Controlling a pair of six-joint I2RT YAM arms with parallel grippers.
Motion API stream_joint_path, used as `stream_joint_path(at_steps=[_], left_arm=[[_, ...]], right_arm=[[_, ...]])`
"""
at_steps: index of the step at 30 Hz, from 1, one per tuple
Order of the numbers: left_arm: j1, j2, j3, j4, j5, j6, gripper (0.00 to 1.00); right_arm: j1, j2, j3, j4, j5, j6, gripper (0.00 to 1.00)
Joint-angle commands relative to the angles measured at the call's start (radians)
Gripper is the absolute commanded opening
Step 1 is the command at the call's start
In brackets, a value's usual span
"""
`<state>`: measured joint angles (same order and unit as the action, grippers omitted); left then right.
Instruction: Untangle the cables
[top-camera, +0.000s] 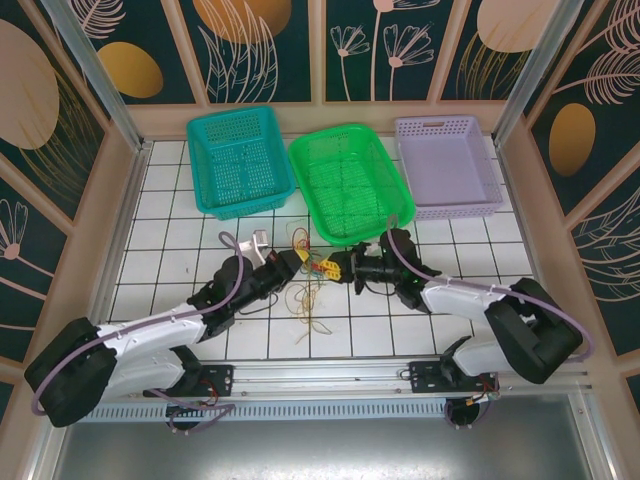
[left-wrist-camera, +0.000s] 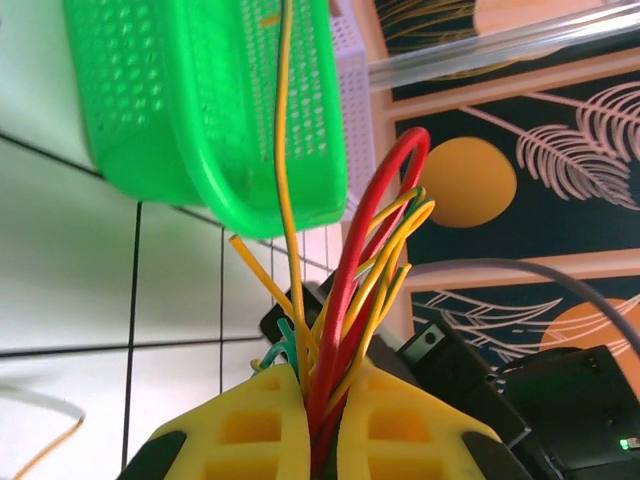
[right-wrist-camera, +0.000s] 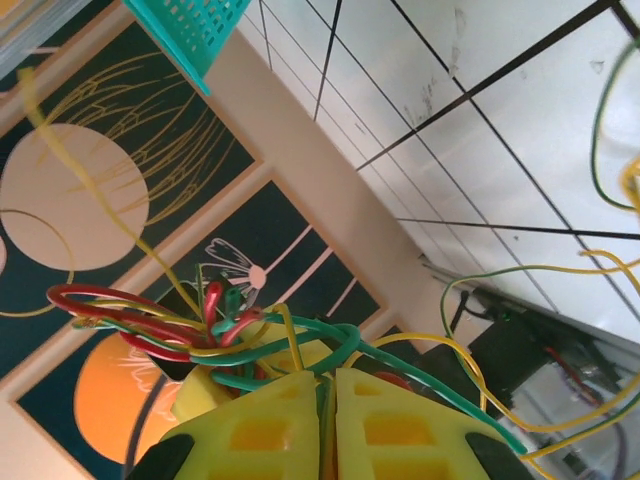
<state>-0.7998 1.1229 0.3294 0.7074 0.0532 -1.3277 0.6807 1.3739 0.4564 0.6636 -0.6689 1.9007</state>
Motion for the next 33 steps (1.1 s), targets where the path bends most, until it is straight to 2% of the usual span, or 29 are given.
stream_joint_path(at_steps=[1, 3, 5, 6, 8, 10, 15, 18, 20, 24, 25, 27, 30, 33], left_arm=[[0.073, 0.008, 0.036, 0.538, -0.199, 0.038, 0.00], [0.075, 0.004, 0.044, 0.496, -0.186, 0.061, 0.00], [0.076, -0.025, 0.075, 0.360, -0.156, 0.112, 0.00], [0.075, -0.046, 0.099, 0.251, -0.146, 0.145, 0.00], [0.075, -0.080, 0.109, 0.152, -0.133, 0.187, 0.00], [0.078, -0.110, 0.116, 0.068, -0.124, 0.225, 0.00], [0.094, -0.118, 0.174, -0.147, -0.032, 0.294, 0.00], [0.099, -0.109, 0.208, -0.233, -0.009, 0.315, 0.00], [0.101, -0.102, 0.235, -0.279, -0.007, 0.337, 0.00], [0.103, -0.083, 0.283, -0.337, -0.002, 0.375, 0.00], [0.103, -0.078, 0.291, -0.345, 0.001, 0.381, 0.00], [0.104, -0.067, 0.305, -0.356, 0.012, 0.392, 0.00], [0.104, -0.055, 0.320, -0.368, 0.024, 0.398, 0.00], [0.104, -0.048, 0.322, -0.366, 0.038, 0.398, 0.00]], right_arm=[[0.027, 0.084, 0.016, -0.164, -0.161, 0.016, 0.00], [-0.001, 0.081, 0.126, -0.397, -0.131, -0.167, 0.00], [-0.035, 0.065, 0.262, -0.663, -0.024, -0.408, 0.02], [-0.050, 0.061, 0.342, -0.797, 0.044, -0.535, 0.12], [-0.065, 0.037, 0.459, -0.956, 0.177, -0.733, 0.32], [-0.066, -0.002, 0.529, -1.021, 0.290, -0.899, 0.43], [-0.047, -0.169, 0.530, -0.928, 0.371, -1.333, 0.61], [0.062, -0.290, 0.477, -0.847, 0.520, -1.676, 0.67], [0.114, -0.352, 0.409, -0.770, 0.603, -1.851, 0.70], [0.204, -0.450, 0.271, -0.556, 0.717, -2.145, 0.86], [0.228, -0.462, 0.243, -0.515, 0.726, -2.226, 0.94], [0.305, -0.442, 0.207, -0.448, 0.861, -2.396, 0.99], [0.352, -0.335, 0.242, -0.435, 0.992, -2.545, 0.99], [0.373, -0.251, 0.287, -0.371, 1.036, -2.626, 0.99]])
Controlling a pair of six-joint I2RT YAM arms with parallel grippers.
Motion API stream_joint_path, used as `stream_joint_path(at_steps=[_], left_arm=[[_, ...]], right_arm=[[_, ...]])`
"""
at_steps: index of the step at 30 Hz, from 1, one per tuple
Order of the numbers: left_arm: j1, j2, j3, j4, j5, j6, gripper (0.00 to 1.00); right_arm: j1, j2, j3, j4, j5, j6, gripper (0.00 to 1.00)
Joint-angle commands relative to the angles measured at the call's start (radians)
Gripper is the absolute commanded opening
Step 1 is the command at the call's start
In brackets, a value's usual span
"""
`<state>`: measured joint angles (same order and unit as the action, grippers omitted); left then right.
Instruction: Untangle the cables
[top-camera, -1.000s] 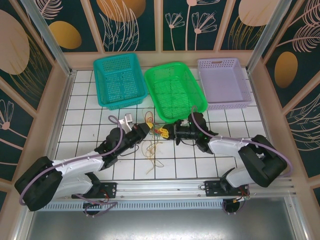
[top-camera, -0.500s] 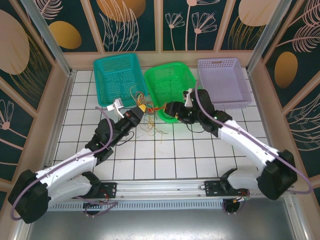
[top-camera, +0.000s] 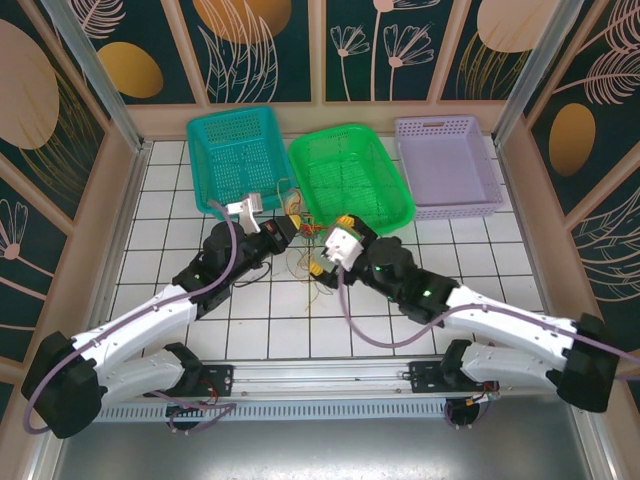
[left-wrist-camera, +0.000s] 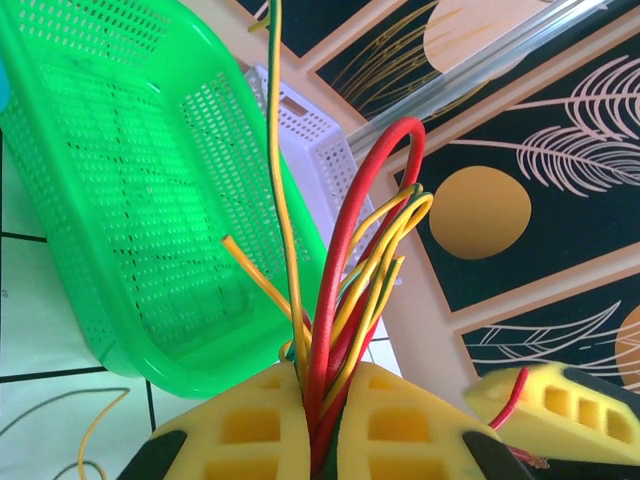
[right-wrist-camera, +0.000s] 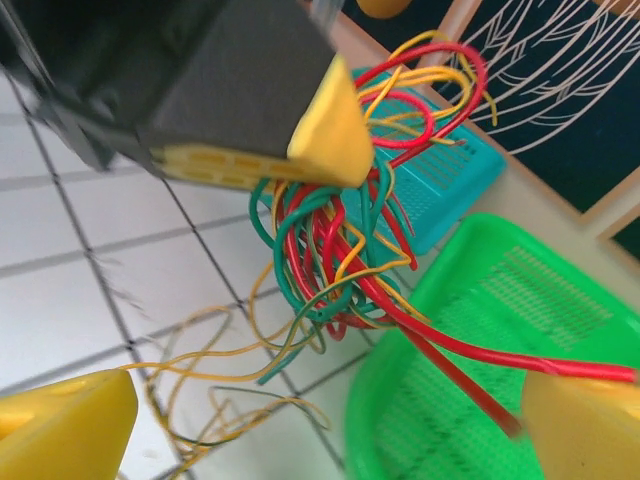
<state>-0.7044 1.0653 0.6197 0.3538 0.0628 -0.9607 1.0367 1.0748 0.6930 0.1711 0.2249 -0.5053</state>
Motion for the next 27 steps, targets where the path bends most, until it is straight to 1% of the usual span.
stream_joint_path(at_steps=[1, 3, 5, 7, 9, 12, 15, 17, 21, 24, 26, 27], left_arm=[[0.008, 0.013, 0.033, -0.013, 0.032, 0.033, 0.00], [0.008, 0.015, 0.037, -0.012, 0.032, 0.036, 0.00], [0.008, 0.018, 0.038, -0.002, 0.030, 0.034, 0.00], [0.008, 0.026, 0.047, 0.010, 0.033, 0.031, 0.00], [0.009, 0.039, 0.059, 0.013, 0.040, 0.034, 0.00], [0.008, 0.048, 0.063, 0.034, 0.047, 0.027, 0.00], [0.008, 0.057, 0.075, 0.036, 0.055, 0.026, 0.00], [0.009, 0.059, 0.078, 0.042, 0.057, 0.021, 0.00], [0.008, 0.056, 0.078, 0.057, 0.056, 0.007, 0.00], [0.008, 0.047, 0.078, 0.055, 0.045, 0.005, 0.00], [0.008, 0.034, 0.077, 0.057, 0.021, -0.002, 0.00], [0.008, 0.027, 0.074, 0.062, 0.008, -0.009, 0.00]], right_arm=[[0.021, 0.074, 0.071, 0.128, 0.154, -0.223, 0.99], [0.027, 0.132, 0.122, 0.092, 0.165, -0.204, 0.98], [0.030, 0.166, 0.142, 0.063, 0.153, -0.173, 0.95], [0.031, 0.185, 0.149, 0.051, 0.133, -0.120, 0.92], [0.031, 0.208, 0.161, 0.033, 0.102, -0.071, 0.86], [0.020, 0.263, 0.198, -0.028, 0.069, -0.003, 0.84], [0.002, 0.294, 0.210, -0.047, 0.038, 0.064, 0.81], [-0.008, 0.315, 0.231, -0.064, 0.029, 0.105, 0.75], [-0.022, 0.336, 0.261, -0.077, 0.016, 0.169, 0.54], [-0.050, 0.332, 0.278, -0.098, -0.033, 0.262, 0.31], [-0.087, 0.315, 0.285, -0.122, -0.123, 0.354, 0.09], [-0.107, 0.309, 0.287, -0.134, -0.175, 0.404, 0.02]])
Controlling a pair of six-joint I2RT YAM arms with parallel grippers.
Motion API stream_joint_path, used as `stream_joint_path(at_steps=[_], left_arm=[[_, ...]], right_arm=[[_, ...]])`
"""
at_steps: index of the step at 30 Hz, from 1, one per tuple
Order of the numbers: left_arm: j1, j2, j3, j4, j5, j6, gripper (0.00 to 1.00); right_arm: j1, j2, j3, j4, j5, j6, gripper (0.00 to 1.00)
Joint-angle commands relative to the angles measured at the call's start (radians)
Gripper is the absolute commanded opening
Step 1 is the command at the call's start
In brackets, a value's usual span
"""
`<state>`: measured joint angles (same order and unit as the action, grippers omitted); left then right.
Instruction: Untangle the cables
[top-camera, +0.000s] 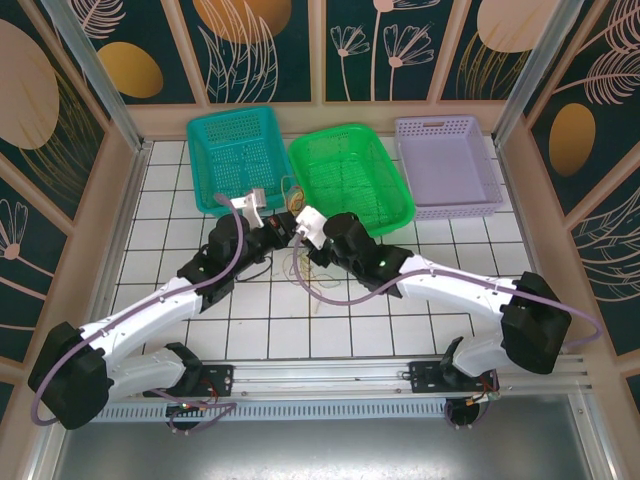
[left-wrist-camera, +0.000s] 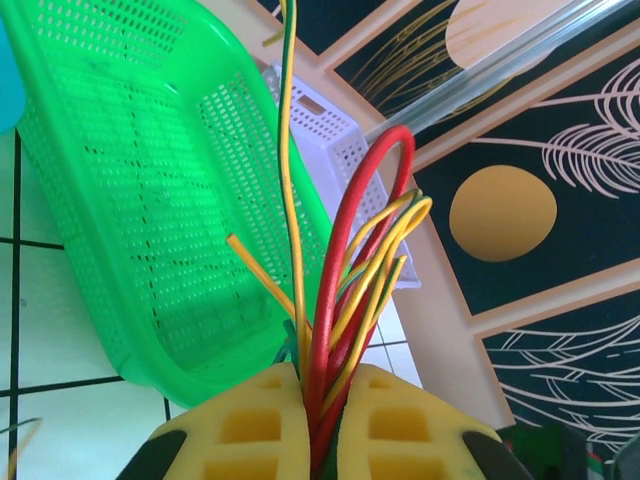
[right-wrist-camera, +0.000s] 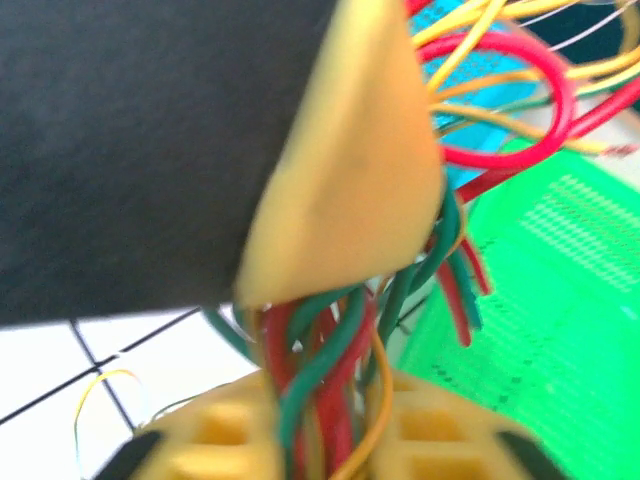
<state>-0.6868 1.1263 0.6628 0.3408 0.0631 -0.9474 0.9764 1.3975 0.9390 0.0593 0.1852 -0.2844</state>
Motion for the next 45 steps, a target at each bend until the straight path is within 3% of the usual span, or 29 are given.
stream_joint_path(at_steps=[1, 4, 8, 12, 14, 15, 17, 18, 19, 20, 25, 29, 34, 38, 41, 45], left_arm=[[-0.009, -0.048, 0.022, 0.094, -0.009, -0.033, 0.00], [-0.008, -0.088, -0.036, 0.215, -0.061, -0.092, 0.00], [-0.010, -0.135, -0.140, 0.402, -0.120, -0.168, 0.00], [-0.009, -0.145, -0.205, 0.476, -0.142, -0.236, 0.00], [-0.009, -0.150, -0.194, 0.407, -0.132, -0.252, 0.00], [-0.009, -0.155, -0.180, 0.347, -0.130, -0.258, 0.09], [-0.008, -0.171, -0.127, 0.164, -0.135, -0.266, 0.43], [-0.008, -0.175, -0.097, 0.074, -0.138, -0.266, 0.54], [-0.008, -0.178, -0.052, -0.045, -0.149, -0.261, 0.64], [-0.006, -0.176, 0.000, -0.158, -0.155, -0.242, 0.67], [-0.004, -0.067, 0.320, -0.647, -0.177, 0.022, 0.68], [0.007, 0.132, 0.575, -0.908, -0.081, 0.242, 0.76], [0.007, 0.300, 0.751, -1.014, 0.017, 0.328, 0.81], [0.006, 0.376, 0.792, -1.090, 0.055, 0.367, 0.82], [0.007, 0.423, 0.814, -1.091, 0.152, 0.369, 0.86], [0.005, 0.456, 0.824, -1.072, 0.194, 0.367, 0.88]], right_arm=[[-0.068, -0.022, 0.043, -0.037, -0.190, 0.239, 0.00], [-0.121, -0.045, 0.038, -0.047, -0.373, 0.401, 0.00], [-0.165, -0.084, -0.028, 0.065, -0.581, 0.629, 0.00], [-0.161, -0.116, -0.079, 0.115, -0.567, 0.684, 0.00], [-0.107, -0.143, -0.083, 0.065, -0.430, 0.528, 0.00], [-0.078, -0.157, -0.087, 0.050, -0.373, 0.433, 0.00], [-0.024, -0.184, -0.116, 0.032, -0.248, 0.218, 0.00], [-0.012, -0.195, -0.132, 0.027, -0.199, 0.134, 0.00], [-0.009, -0.209, -0.153, 0.033, -0.166, 0.051, 0.00], [-0.012, -0.225, -0.176, 0.043, -0.146, -0.030, 0.00], [-0.065, -0.269, -0.211, 0.070, -0.140, -0.309, 0.00], [-0.066, -0.269, -0.229, 0.084, -0.123, -0.524, 0.00], [-0.048, -0.253, -0.272, 0.138, -0.046, -0.733, 0.00], [-0.040, -0.247, -0.279, 0.178, 0.005, -0.813, 0.00], [-0.019, -0.236, -0.282, 0.174, 0.024, -0.861, 0.00], [0.002, -0.228, -0.289, 0.202, 0.045, -0.869, 0.00]])
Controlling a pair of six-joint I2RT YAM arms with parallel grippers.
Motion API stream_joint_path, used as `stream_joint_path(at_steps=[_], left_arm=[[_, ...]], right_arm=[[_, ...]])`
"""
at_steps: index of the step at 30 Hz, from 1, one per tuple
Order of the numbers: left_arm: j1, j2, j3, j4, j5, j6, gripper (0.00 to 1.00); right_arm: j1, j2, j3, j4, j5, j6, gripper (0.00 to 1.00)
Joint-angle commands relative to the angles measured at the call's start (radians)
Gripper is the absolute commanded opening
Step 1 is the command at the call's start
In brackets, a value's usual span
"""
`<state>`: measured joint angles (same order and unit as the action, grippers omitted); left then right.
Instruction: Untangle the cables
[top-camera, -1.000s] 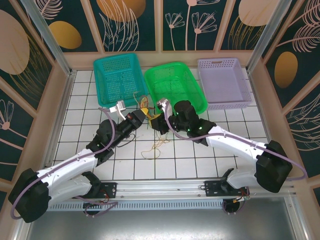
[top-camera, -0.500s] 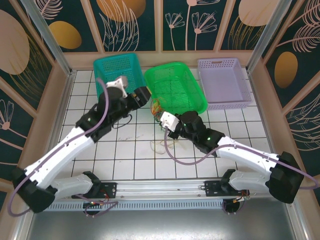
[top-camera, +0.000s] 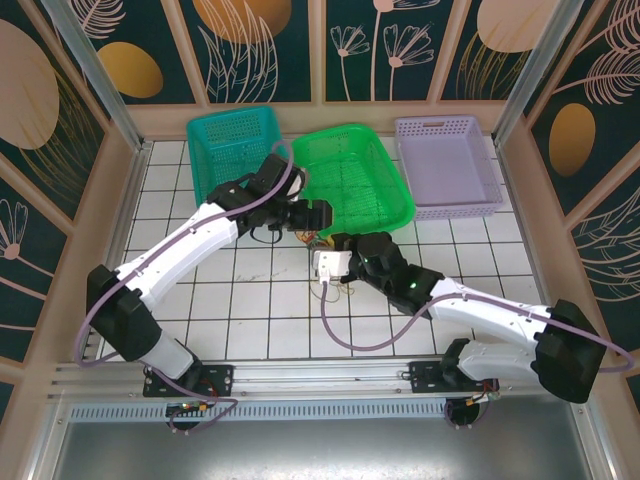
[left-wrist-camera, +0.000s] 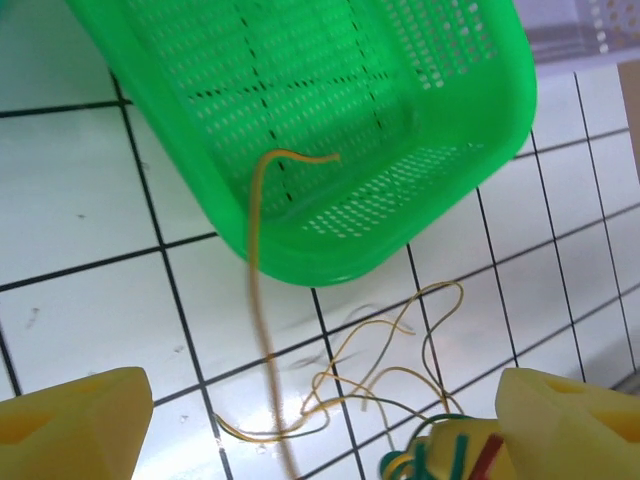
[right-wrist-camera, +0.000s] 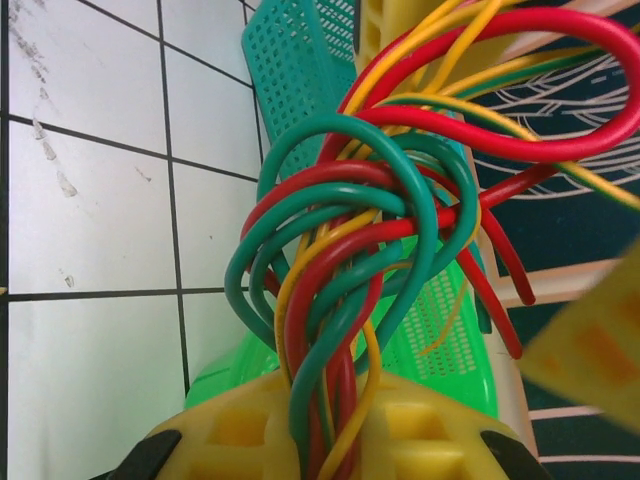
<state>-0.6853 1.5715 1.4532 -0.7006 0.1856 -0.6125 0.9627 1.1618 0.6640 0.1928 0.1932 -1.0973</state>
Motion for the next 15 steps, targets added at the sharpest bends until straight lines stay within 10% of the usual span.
stream_joint_path(at_steps=[1, 7, 15], left_arm=[[0.004, 0.018, 0.029, -0.030, 0.079, 0.035, 0.84], [0.003, 0.043, -0.028, -0.021, 0.113, 0.011, 0.38], [0.004, 0.009, -0.055, 0.086, 0.208, -0.035, 0.42]], right_arm=[[0.022, 0.011, -0.015, 0.082, 0.051, -0.053, 0.00], [0.031, 0.025, -0.006, 0.103, 0.103, -0.026, 0.00], [0.025, -0.002, -0.001, 0.006, 0.068, 0.097, 0.00]])
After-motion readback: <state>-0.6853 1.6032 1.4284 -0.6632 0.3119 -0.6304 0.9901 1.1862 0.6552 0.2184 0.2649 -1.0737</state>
